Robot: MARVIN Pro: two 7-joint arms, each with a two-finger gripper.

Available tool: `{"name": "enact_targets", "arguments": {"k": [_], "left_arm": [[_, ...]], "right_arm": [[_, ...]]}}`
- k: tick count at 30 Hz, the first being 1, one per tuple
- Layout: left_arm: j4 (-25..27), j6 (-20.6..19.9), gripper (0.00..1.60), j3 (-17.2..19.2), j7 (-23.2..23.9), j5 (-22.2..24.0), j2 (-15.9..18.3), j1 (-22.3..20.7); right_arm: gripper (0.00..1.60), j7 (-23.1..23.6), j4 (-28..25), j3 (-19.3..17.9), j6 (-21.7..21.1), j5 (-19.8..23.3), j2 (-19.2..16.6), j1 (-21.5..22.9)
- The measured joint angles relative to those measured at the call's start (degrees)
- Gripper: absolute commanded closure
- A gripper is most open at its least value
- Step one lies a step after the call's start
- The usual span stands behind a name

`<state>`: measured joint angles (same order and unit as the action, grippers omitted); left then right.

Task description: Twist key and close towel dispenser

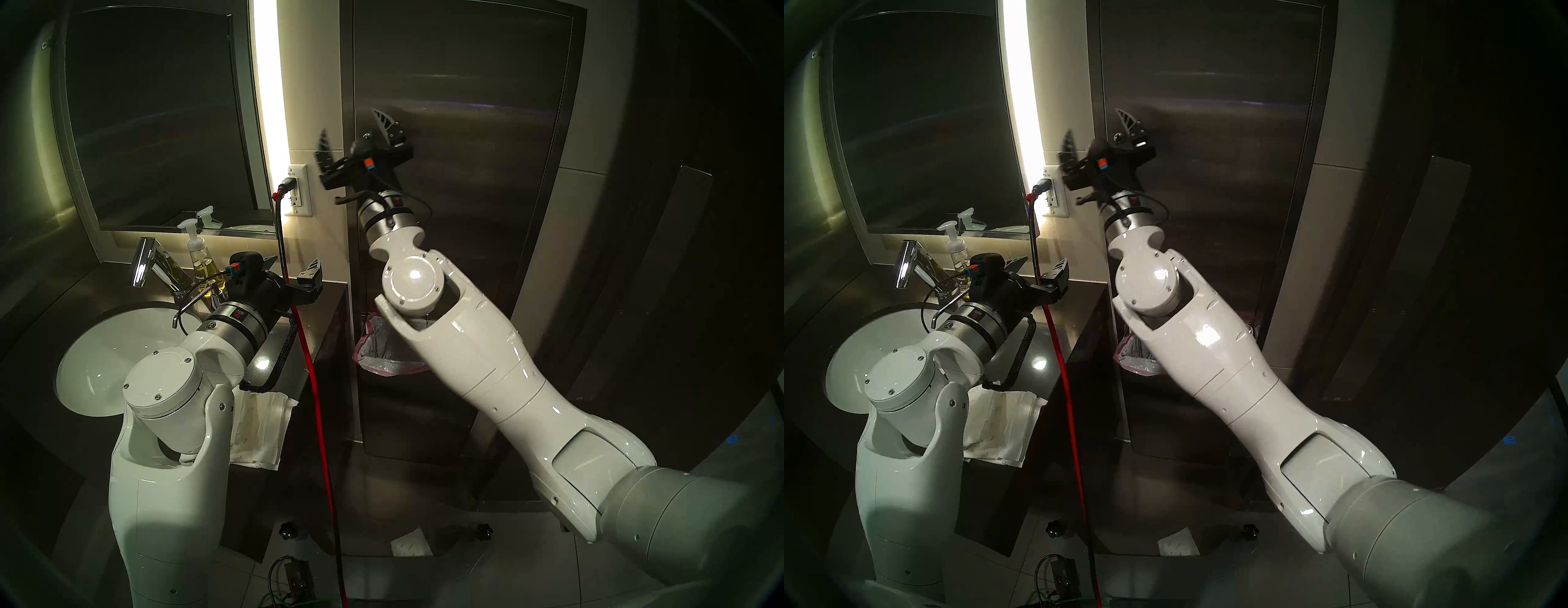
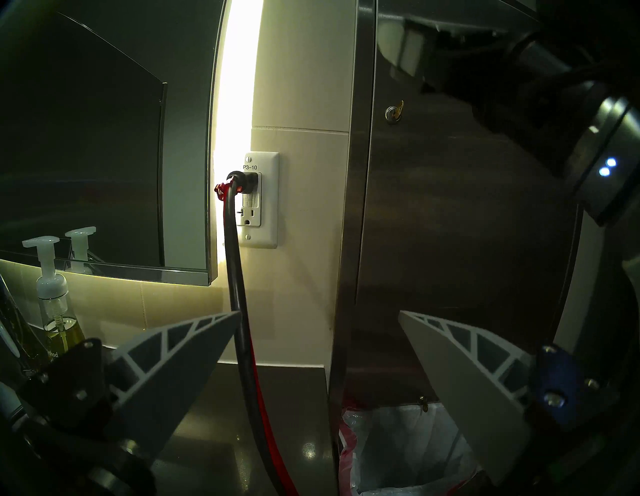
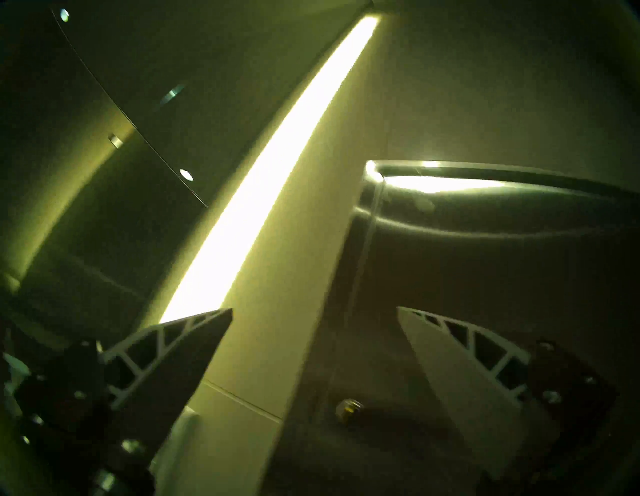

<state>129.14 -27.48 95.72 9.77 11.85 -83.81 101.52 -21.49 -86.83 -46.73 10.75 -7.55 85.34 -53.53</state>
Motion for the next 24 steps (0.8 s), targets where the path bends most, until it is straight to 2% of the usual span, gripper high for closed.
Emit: {"name": "enact_targets", "arguments": {"k": [12, 21, 24], "left_arm": [[-0.05, 0.00, 0.00, 0.00, 0.02, 0.01, 0.00, 0.00], [-0.07, 0.00, 0.00, 0.01, 0.03, 0.02, 0.00, 0.00], [-0.09, 0.00, 0.00, 0.01, 0.04, 0.02, 0.00, 0.00]], "right_arm": [[0.00, -4.92, -10.22, 3.69, 6.86, -6.59, -6.26, -8.01], [0.00, -9.01, -16.83, 4.06, 9.38, -9.27, -11.50, -14.13], [0.00, -11.31, -19.98, 3.62, 10.07, -10.22, -14.22, -17.04]]}}
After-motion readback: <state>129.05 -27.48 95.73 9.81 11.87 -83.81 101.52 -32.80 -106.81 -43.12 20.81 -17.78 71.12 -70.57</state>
